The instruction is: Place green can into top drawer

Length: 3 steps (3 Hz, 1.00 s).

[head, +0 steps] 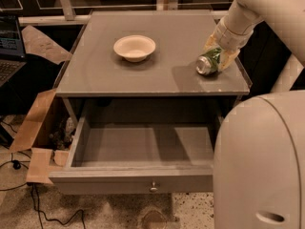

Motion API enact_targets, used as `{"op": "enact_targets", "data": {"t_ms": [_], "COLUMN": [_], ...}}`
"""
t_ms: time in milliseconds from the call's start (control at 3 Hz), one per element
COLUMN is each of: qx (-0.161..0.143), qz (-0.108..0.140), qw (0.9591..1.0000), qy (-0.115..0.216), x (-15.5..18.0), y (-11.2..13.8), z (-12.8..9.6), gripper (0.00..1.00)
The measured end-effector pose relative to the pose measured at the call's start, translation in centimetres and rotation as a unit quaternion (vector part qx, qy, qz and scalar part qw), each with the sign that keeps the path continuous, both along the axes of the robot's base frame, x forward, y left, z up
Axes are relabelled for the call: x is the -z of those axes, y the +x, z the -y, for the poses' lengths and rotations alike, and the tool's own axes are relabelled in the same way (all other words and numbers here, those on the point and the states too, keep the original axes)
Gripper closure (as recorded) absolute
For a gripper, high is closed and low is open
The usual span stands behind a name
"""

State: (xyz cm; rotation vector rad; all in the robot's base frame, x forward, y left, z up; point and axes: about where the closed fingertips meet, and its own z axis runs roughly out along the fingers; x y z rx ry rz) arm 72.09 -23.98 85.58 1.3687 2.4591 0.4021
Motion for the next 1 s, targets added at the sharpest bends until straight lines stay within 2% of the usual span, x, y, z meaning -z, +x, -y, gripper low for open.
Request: {"op": "enact_targets", "data": {"t_ms": [333, 667, 1000], "qx": [0.000, 0.000, -0.045], "qz": [0.000, 0.000, 0.006], "qw": [1.0000, 1.0000, 0.9990], "qy": [0.000, 0.000, 0.002], "x": [0.00, 0.00, -0.45], "y": [0.00, 0.00, -0.46], "z": [0.00, 0.00, -0.32], "gripper": [0.90, 1.00, 1.00]}}
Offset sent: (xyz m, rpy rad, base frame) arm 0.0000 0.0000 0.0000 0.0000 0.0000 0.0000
